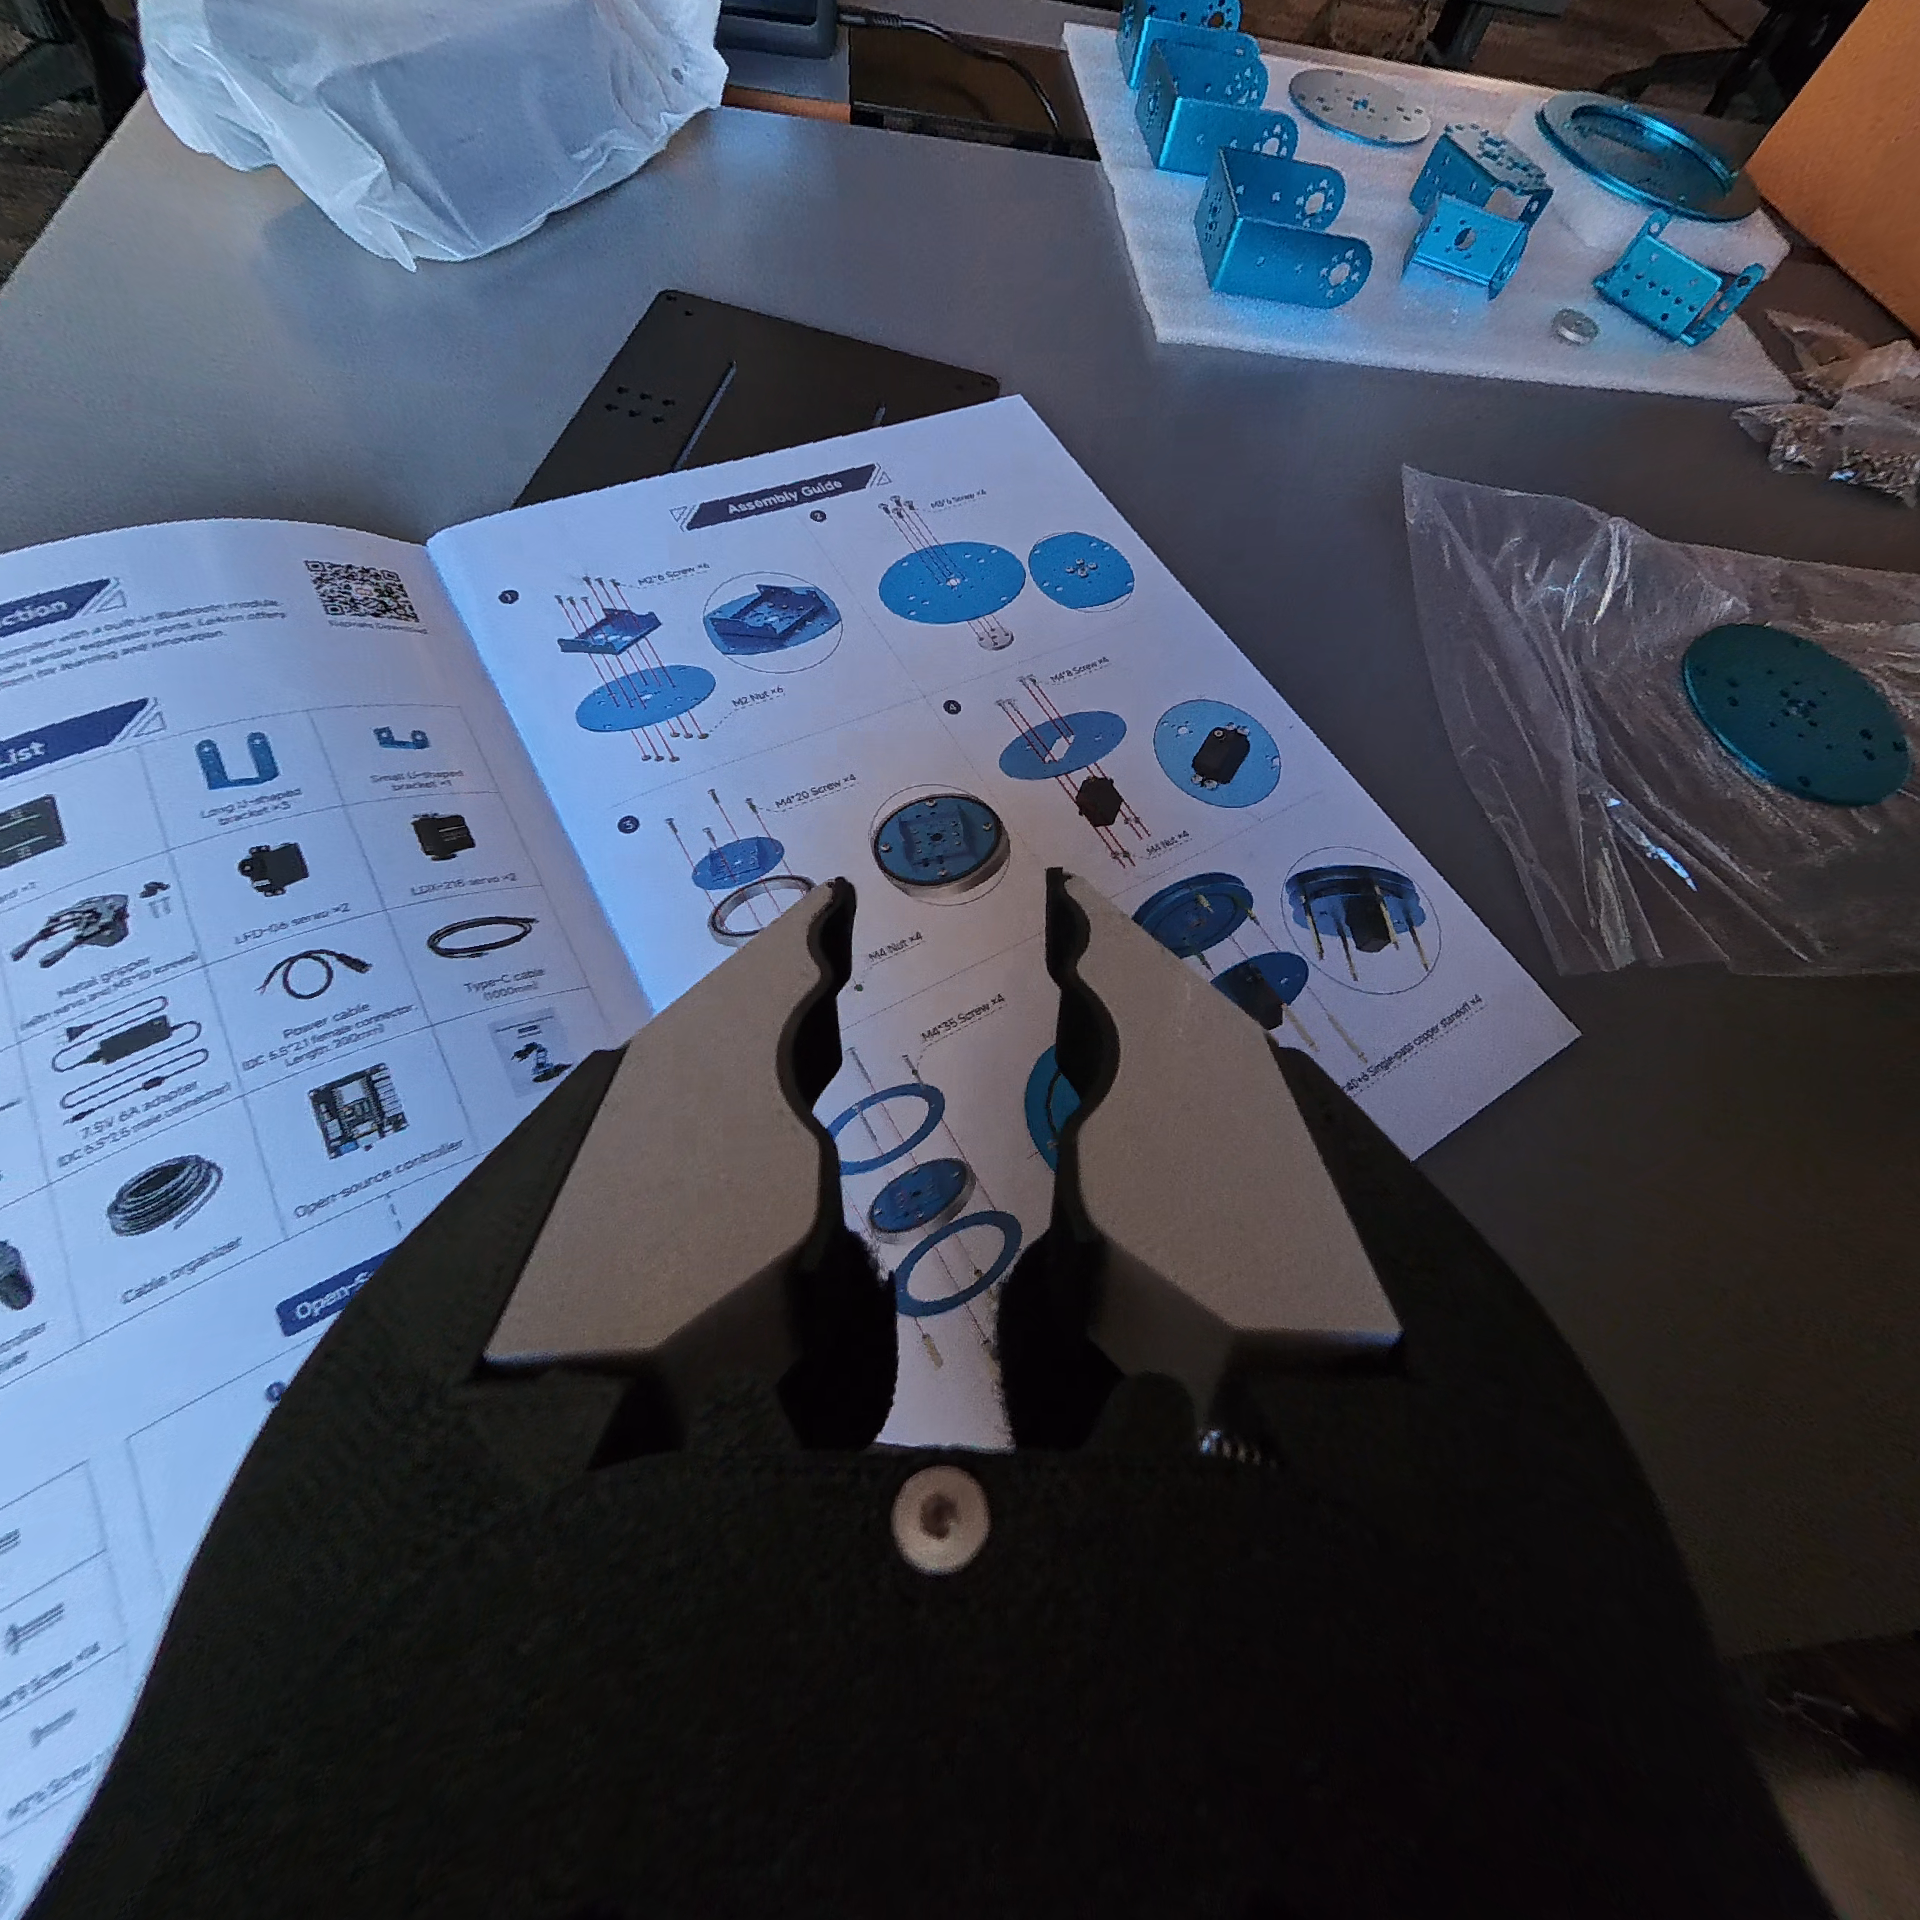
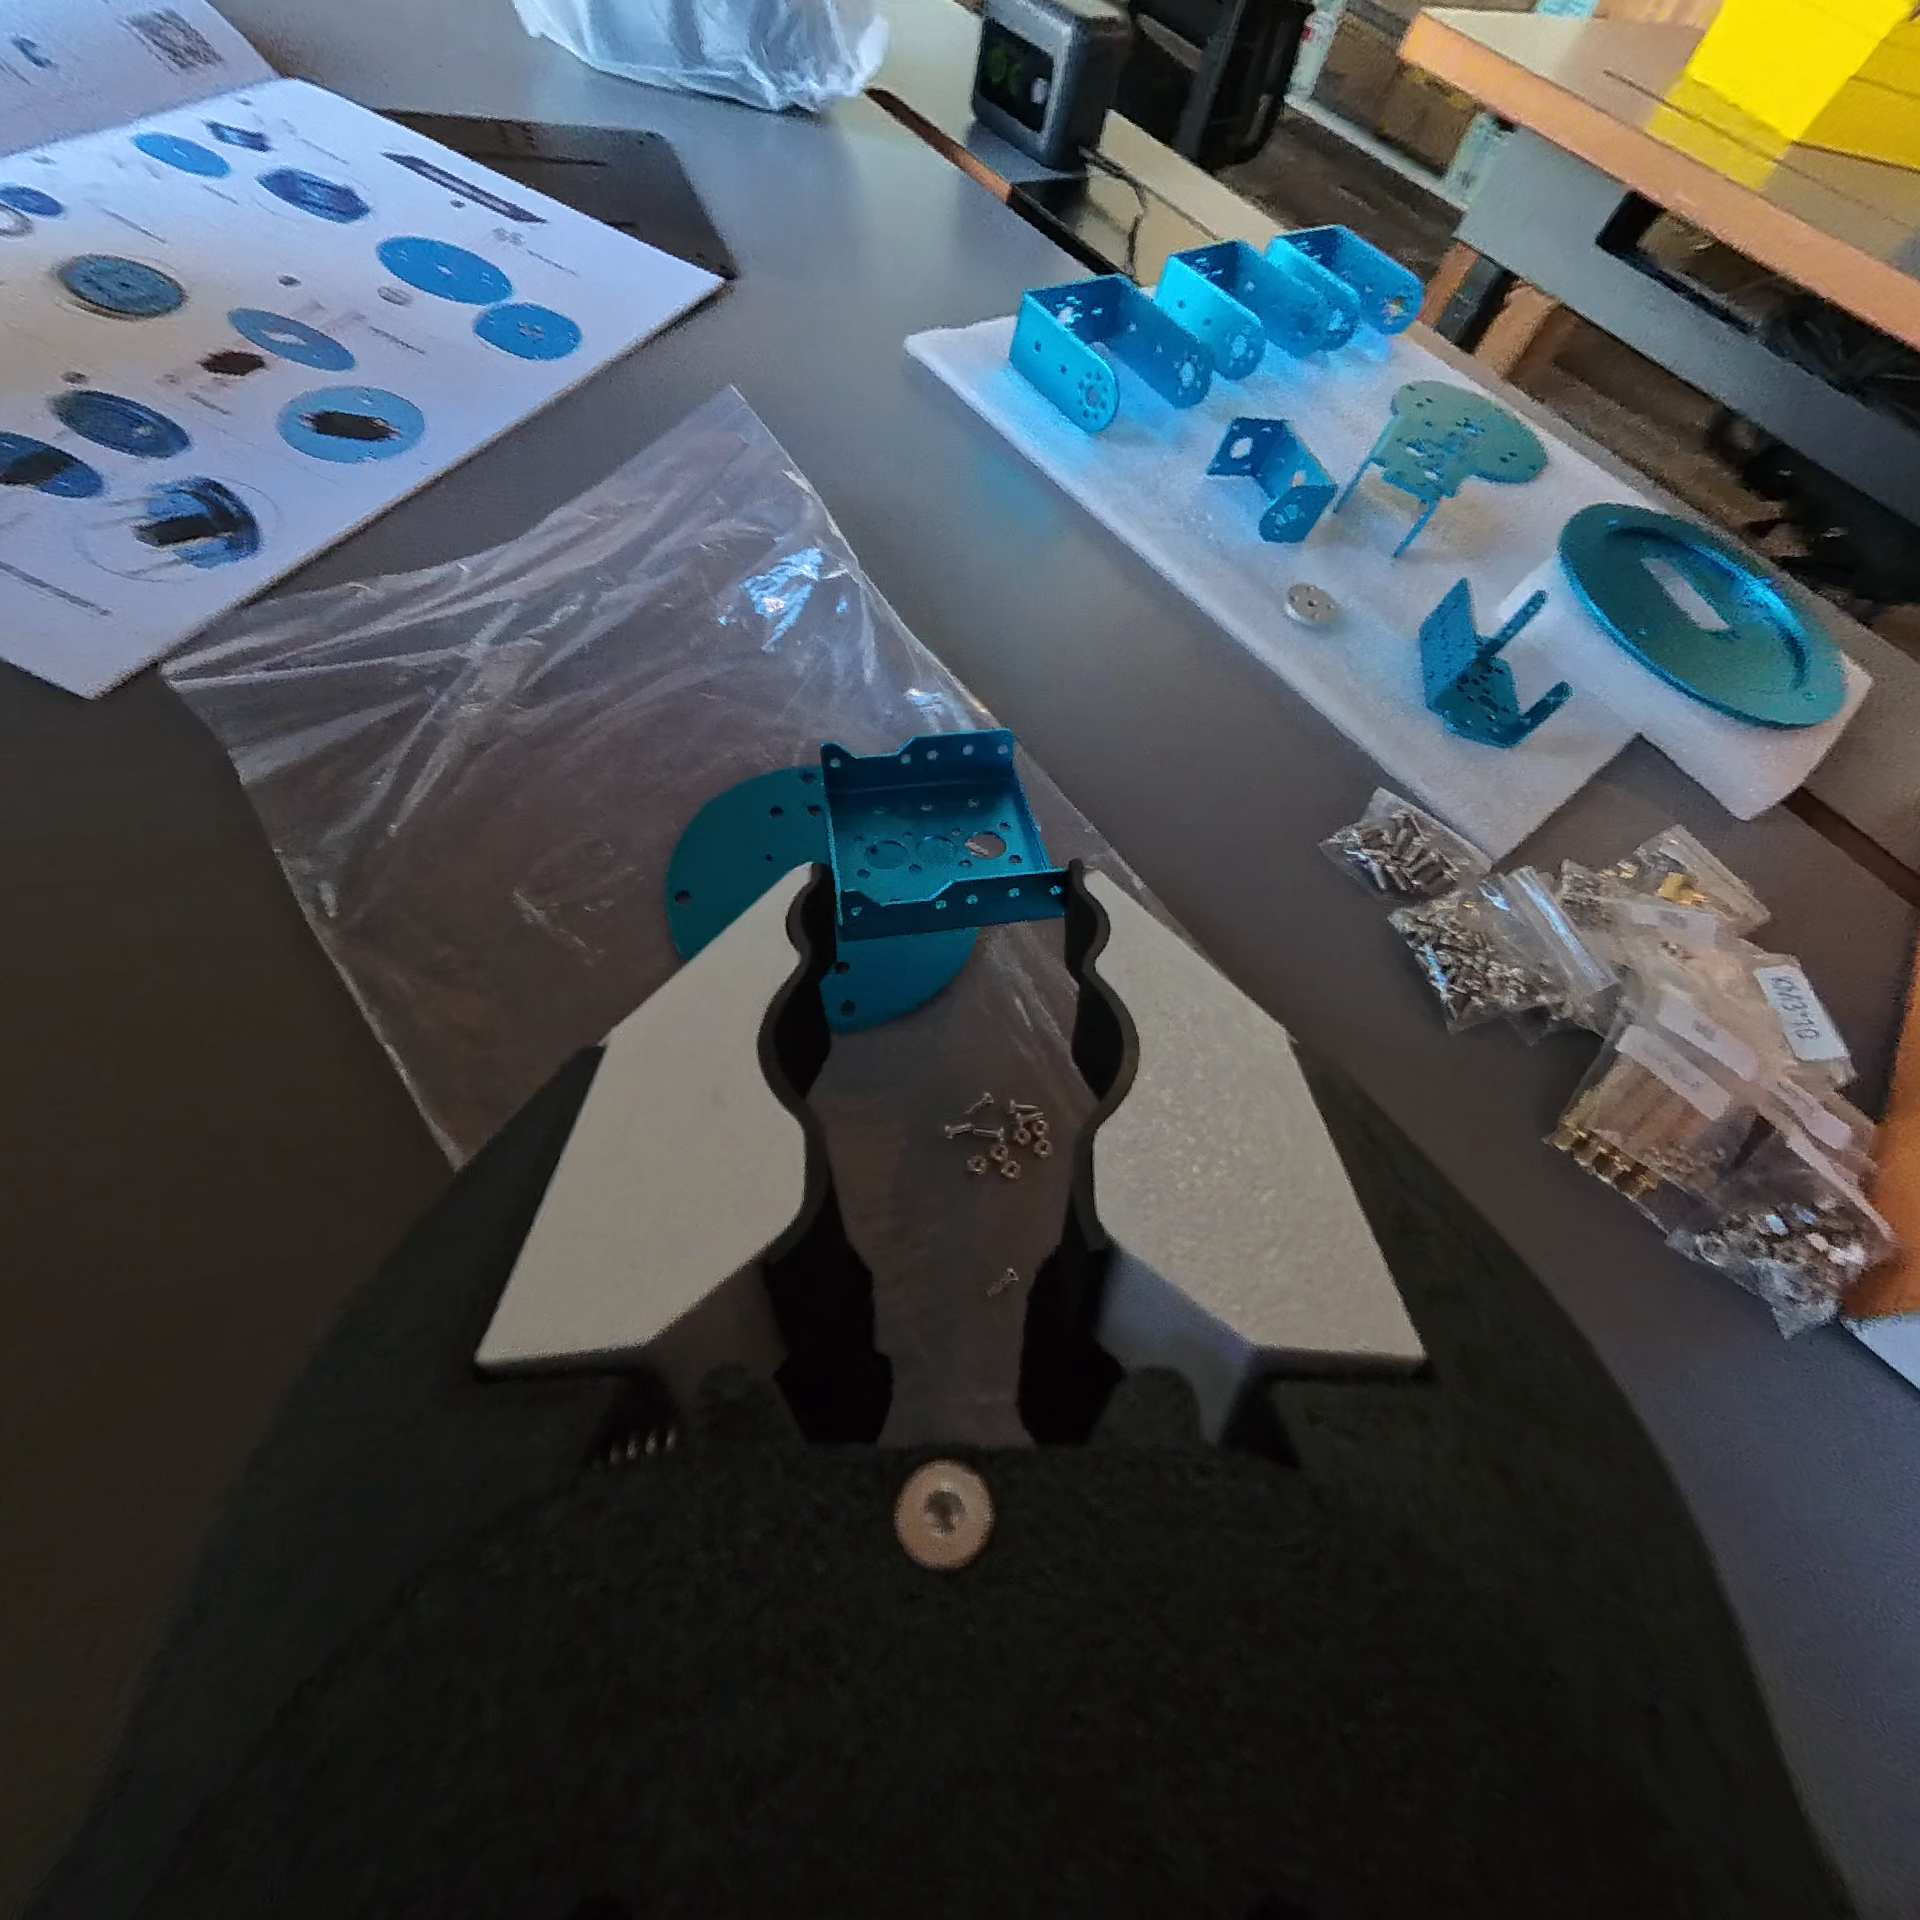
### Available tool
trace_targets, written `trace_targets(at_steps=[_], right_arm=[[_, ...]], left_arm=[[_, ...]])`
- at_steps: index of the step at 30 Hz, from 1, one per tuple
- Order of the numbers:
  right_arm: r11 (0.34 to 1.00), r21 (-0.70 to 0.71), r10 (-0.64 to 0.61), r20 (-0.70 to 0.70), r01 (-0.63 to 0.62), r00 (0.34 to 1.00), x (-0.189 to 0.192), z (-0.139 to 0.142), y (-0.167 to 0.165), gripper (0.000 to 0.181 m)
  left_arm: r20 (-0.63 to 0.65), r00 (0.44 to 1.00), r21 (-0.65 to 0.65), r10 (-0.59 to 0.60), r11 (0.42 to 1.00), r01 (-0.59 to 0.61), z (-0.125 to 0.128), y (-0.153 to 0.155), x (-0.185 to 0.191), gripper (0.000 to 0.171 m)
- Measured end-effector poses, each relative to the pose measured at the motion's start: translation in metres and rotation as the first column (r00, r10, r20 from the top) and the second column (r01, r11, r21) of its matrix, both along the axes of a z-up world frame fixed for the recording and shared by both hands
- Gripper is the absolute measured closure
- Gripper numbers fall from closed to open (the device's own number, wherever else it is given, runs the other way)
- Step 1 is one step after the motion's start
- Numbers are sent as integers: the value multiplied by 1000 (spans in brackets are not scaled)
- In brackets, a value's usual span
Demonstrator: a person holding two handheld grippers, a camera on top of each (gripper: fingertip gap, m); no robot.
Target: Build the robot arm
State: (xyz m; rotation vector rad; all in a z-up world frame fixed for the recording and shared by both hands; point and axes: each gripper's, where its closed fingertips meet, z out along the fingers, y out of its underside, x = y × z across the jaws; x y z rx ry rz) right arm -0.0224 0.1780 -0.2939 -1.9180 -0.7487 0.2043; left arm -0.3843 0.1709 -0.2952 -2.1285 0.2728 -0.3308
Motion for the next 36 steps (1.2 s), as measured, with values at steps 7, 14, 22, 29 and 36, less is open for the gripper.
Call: trace_targets(at_steps=[7, 14, 22, 29, 36], right_arm=[[977, -155, 154, 39, -146, 987, -13, -14, 0, 138], [972, -133, 207, 114, -191, 972, -16, -11, 11, 138], [860, -228, 492, 124, -458, 862, -10, -5, 10, 138], [564, -253, 814, 11, -786, 580, -33, -4, 2, 138], [400, -281, 893, -95, -872, 440, -32, -22, 13, 138]], left_arm=[[14, 1000, 14, 8, 1000, -9, 4, -1, -3, 136], [28, 1000, 18, 7, 1000, -8, 3, -3, -3, 136], [18, 1000, 40, 0, 999, -1, 12, -5, -5, 136], [40, 999, 62, 9, 998, -12, 17, -14, 2, 136], [33, 999, 70, 36, 997, -38, 19, -27, 6, 136]])
